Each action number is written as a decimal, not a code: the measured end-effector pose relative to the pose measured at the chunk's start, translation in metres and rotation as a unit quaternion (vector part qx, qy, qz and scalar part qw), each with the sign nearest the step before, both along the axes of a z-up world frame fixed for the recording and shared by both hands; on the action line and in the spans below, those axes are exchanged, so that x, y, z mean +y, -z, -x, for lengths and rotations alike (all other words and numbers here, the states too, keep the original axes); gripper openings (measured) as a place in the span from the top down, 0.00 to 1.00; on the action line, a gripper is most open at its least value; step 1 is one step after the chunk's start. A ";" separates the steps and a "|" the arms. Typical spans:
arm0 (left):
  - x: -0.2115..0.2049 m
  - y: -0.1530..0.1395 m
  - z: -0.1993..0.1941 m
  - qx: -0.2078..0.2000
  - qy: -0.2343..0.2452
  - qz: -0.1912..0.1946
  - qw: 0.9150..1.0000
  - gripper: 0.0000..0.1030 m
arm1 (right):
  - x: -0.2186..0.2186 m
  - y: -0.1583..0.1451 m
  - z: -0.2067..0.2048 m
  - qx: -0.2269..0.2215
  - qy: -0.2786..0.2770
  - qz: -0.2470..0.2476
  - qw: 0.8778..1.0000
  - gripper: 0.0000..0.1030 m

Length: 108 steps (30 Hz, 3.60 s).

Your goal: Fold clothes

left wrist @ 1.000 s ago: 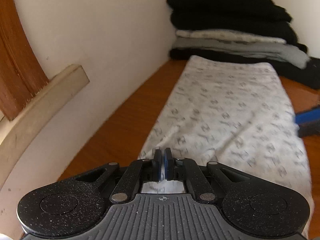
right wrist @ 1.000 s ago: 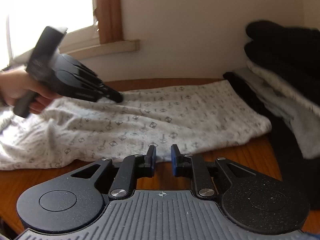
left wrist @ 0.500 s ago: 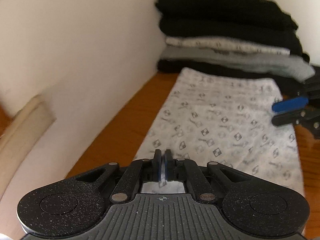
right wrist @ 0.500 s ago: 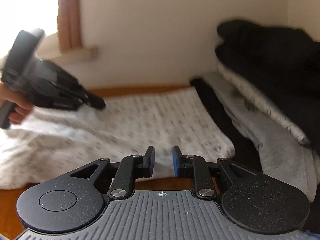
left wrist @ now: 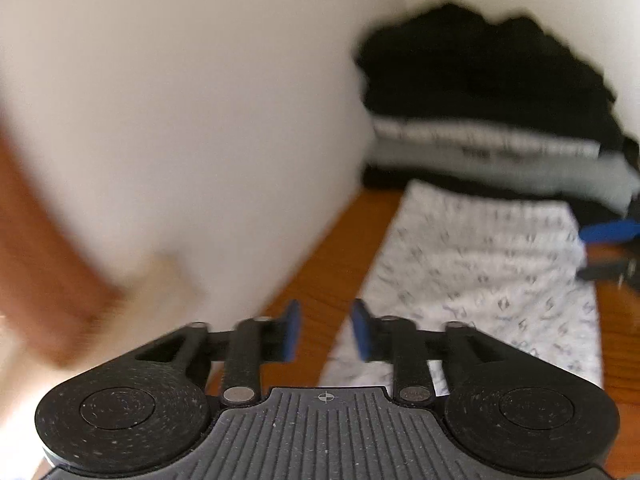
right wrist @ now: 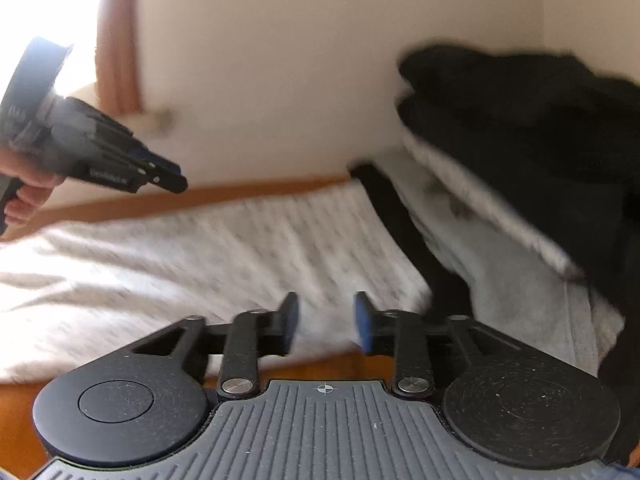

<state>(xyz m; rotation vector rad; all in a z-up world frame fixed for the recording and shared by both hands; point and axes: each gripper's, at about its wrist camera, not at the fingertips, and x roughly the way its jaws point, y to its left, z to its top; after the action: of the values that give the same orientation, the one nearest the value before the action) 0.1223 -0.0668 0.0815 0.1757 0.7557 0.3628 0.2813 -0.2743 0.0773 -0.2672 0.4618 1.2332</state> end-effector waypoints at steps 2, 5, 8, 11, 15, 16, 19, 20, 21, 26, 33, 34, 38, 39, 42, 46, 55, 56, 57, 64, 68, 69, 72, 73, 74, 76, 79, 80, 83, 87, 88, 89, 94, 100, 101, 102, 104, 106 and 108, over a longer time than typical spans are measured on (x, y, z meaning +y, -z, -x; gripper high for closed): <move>0.006 -0.026 0.037 -0.019 -0.010 -0.002 1.000 0.65 | 0.010 -0.008 0.025 0.005 -0.029 -0.021 0.999 0.60; 0.017 -0.058 0.097 -0.039 -0.031 -0.003 0.999 0.57 | 0.035 -0.018 0.078 0.006 -0.090 -0.040 0.995 0.60; 0.030 -0.070 0.165 -0.041 -0.070 -0.003 0.997 0.55 | 0.060 -0.024 0.135 0.015 -0.153 -0.051 0.987 0.60; 0.042 -0.074 0.229 -0.051 -0.113 0.005 0.992 0.51 | 0.081 -0.025 0.192 0.023 -0.214 -0.055 0.975 0.60; 0.044 -0.073 0.303 -0.066 -0.152 0.006 0.986 0.44 | 0.094 -0.022 0.265 0.029 -0.290 -0.047 0.956 0.60; 0.045 -0.067 0.321 -0.068 -0.161 0.014 0.984 0.43 | 0.093 -0.022 0.284 0.025 -0.307 -0.042 0.950 0.60; 0.049 -0.039 0.367 -0.072 -0.195 0.046 0.977 0.43 | 0.090 -0.023 0.335 0.013 -0.353 -0.024 0.935 0.60; 0.051 -0.029 0.381 -0.073 -0.207 0.058 0.974 0.43 | 0.088 -0.022 0.351 0.009 -0.366 -0.018 0.930 0.60; 0.055 -0.016 0.393 -0.075 -0.221 0.073 0.970 0.43 | 0.086 -0.021 0.361 0.007 -0.377 -0.011 0.926 0.60; 0.064 0.023 0.432 -0.094 -0.261 0.140 0.951 0.48 | 0.073 -0.016 0.397 -0.014 -0.414 0.025 0.910 0.60; 0.059 0.039 0.447 -0.118 -0.270 0.176 0.939 0.48 | 0.045 -0.003 0.382 -0.015 -0.402 0.055 0.914 0.60; 0.058 0.040 0.449 -0.123 -0.268 0.182 0.938 0.48 | 0.041 -0.001 0.382 -0.013 -0.402 0.058 0.914 0.60; 0.058 0.046 0.441 -0.123 -0.261 0.191 0.938 0.48 | 0.032 0.007 0.376 -0.002 -0.403 0.068 0.913 0.60; 0.057 0.046 0.439 -0.122 -0.258 0.191 0.939 0.48 | 0.029 0.007 0.375 -0.002 -0.405 0.065 0.912 0.65; 0.056 0.043 0.432 -0.124 -0.254 0.181 0.942 0.83 | 0.021 0.004 0.371 -0.001 -0.406 0.052 0.913 0.80; 0.055 0.028 0.412 -0.138 -0.236 0.170 0.947 0.97 | 0.010 -0.004 0.357 0.010 -0.384 0.017 0.923 0.91; 0.041 -0.006 0.283 -0.143 -0.155 0.148 0.966 0.94 | -0.027 0.000 0.294 0.077 -0.297 -0.030 0.951 0.90; 0.038 -0.004 0.273 -0.139 -0.149 0.147 0.968 0.83 | -0.031 0.004 0.289 0.080 -0.285 -0.026 0.955 0.87; 0.036 -0.002 0.263 -0.135 -0.142 0.145 0.970 0.77 | -0.035 0.009 0.285 0.081 -0.274 -0.024 0.958 0.83; 0.034 0.014 0.255 -0.116 -0.149 0.121 0.975 0.40 | -0.035 0.012 0.276 0.081 -0.251 -0.037 0.964 0.61; 0.039 0.025 0.280 -0.117 -0.159 0.121 0.973 0.36 | -0.017 0.007 0.298 0.061 -0.283 -0.049 0.956 0.65; 0.040 0.027 0.286 -0.115 -0.161 0.121 0.973 0.36 | -0.012 0.006 0.305 0.055 -0.292 -0.051 0.953 0.72; 0.040 0.034 0.296 -0.104 -0.147 0.117 0.977 0.42 | -0.001 0.007 0.325 0.032 -0.310 -0.043 0.949 0.73; 0.039 0.036 0.298 -0.099 -0.142 0.114 0.978 0.52 | 0.001 0.008 0.331 0.027 -0.317 -0.037 0.947 0.73; 0.040 0.037 0.297 -0.096 -0.135 0.120 0.979 0.59 | 0.002 0.010 0.335 0.024 -0.323 -0.031 0.946 0.73; 0.040 0.038 0.294 -0.092 -0.118 0.132 0.980 0.65 | 0.001 0.014 0.339 0.016 -0.327 -0.016 0.945 0.73; 0.040 0.047 0.280 -0.070 -0.106 0.126 0.984 0.78 | -0.004 0.022 0.340 0.008 -0.327 -0.005 0.945 0.72; 0.040 0.050 0.273 -0.058 -0.105 0.120 0.985 0.87 | -0.007 0.023 0.339 0.008 -0.328 -0.007 0.945 0.73; 0.043 0.060 0.263 -0.061 -0.124 0.102 0.985 0.89 | -0.019 0.026 0.340 0.000 -0.328 -0.009 0.945 0.72; 0.050 0.066 0.264 -0.082 -0.132 0.098 0.983 0.89 | -0.034 0.028 0.344 -0.020 -0.330 -0.018 0.943 0.72; 0.052 0.067 0.265 -0.087 -0.135 0.102 0.982 0.88 | -0.036 0.027 0.345 -0.026 -0.332 -0.019 0.943 0.72; 0.053 0.067 0.265 -0.088 -0.138 0.101 0.981 0.88 | -0.036 0.027 0.346 -0.030 -0.334 -0.017 0.942 0.72; 0.064 0.065 0.257 -0.081 -0.152 0.080 0.982 0.88 | -0.032 0.022 0.344 -0.034 -0.345 -0.011 0.938 0.72; 0.090 0.064 0.258 -0.096 -0.177 0.110 0.973 0.86 | -0.015 0.021 0.336 -0.035 -0.330 -0.001 0.943 0.71; 0.089 0.063 0.260 -0.093 -0.177 0.107 0.974 0.84 | -0.014 0.020 0.336 -0.033 -0.330 0.001 0.944 0.71; 0.089 0.061 0.262 -0.089 -0.177 0.104 0.975 0.82 | -0.013 0.018 0.335 -0.030 -0.329 0.002 0.944 0.70; 0.086 0.055 0.276 -0.085 -0.184 0.099 0.974 0.67 | -0.011 0.016 0.342 -0.029 -0.339 -0.001 0.940 0.70; 0.082 0.047 0.298 -0.093 -0.191 0.096 0.972 0.57 | -0.009 0.013 0.352 -0.029 -0.352 -0.006 0.936 0.70; 0.080 0.040 0.326 -0.102 -0.204 0.090 0.970 0.52 | -0.002 0.010 0.369 -0.032 -0.372 -0.010 0.927 0.69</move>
<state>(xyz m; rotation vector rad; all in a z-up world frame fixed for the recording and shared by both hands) -0.2036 0.0134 0.0412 -0.1907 0.6140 0.6886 -0.0872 -0.2768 0.0674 -0.4898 0.2915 1.9639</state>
